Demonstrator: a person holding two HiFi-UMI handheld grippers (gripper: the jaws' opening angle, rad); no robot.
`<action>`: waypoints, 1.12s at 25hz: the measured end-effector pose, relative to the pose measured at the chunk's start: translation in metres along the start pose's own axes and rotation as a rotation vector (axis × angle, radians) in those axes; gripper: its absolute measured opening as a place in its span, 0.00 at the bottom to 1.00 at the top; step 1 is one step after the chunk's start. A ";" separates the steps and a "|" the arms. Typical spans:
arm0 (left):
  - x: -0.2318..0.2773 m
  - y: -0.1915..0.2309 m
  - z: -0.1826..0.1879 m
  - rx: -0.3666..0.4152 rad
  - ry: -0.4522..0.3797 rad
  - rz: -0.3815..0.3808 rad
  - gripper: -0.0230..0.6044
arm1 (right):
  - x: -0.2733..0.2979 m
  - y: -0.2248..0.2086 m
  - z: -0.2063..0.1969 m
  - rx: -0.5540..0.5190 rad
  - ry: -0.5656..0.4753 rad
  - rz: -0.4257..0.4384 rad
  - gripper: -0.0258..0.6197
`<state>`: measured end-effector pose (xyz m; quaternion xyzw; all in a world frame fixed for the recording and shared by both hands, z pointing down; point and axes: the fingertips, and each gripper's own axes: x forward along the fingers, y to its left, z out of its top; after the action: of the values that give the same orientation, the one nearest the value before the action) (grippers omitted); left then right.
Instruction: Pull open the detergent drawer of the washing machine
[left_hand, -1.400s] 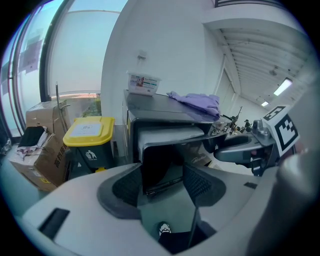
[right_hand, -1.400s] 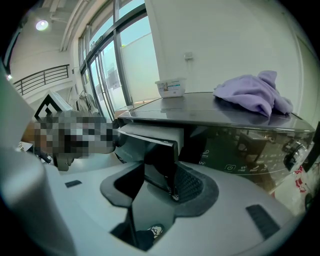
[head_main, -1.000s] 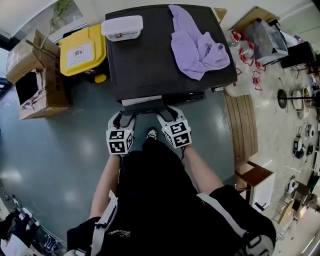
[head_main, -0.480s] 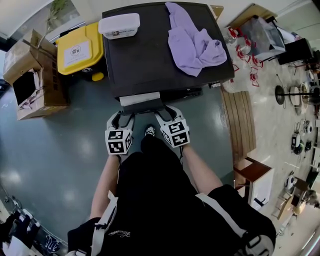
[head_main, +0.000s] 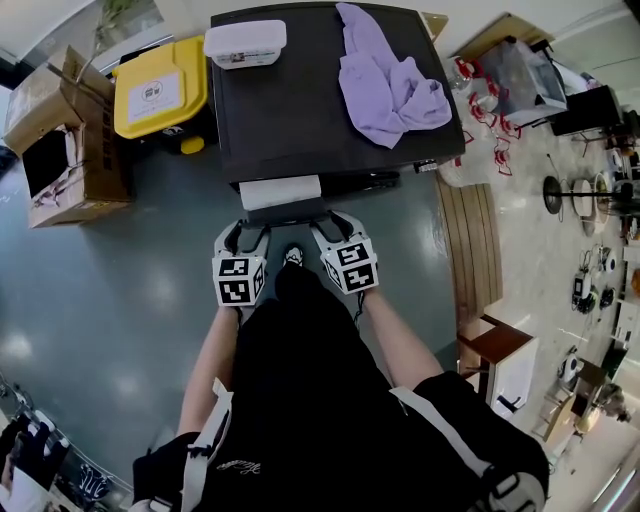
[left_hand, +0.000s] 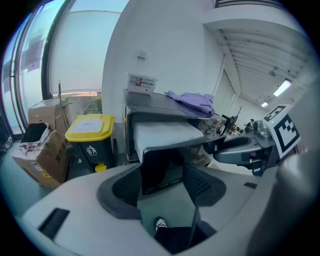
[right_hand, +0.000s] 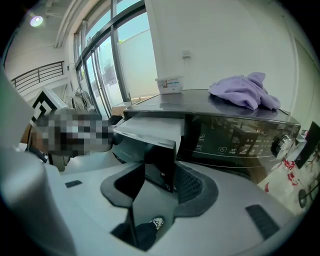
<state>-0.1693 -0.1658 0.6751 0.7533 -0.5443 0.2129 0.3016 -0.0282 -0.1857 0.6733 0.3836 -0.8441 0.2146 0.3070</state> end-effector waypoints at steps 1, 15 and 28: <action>0.000 -0.001 -0.001 -0.001 0.002 0.001 0.45 | -0.001 0.000 0.000 -0.002 0.000 -0.002 0.32; -0.013 -0.009 -0.009 -0.014 -0.036 0.043 0.45 | -0.011 0.005 -0.013 0.011 -0.004 -0.003 0.32; -0.026 -0.019 -0.025 -0.020 -0.027 0.054 0.45 | -0.026 0.014 -0.027 0.009 -0.016 0.004 0.31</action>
<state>-0.1592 -0.1266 0.6720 0.7382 -0.5703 0.2055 0.2958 -0.0162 -0.1476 0.6737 0.3850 -0.8464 0.2157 0.2980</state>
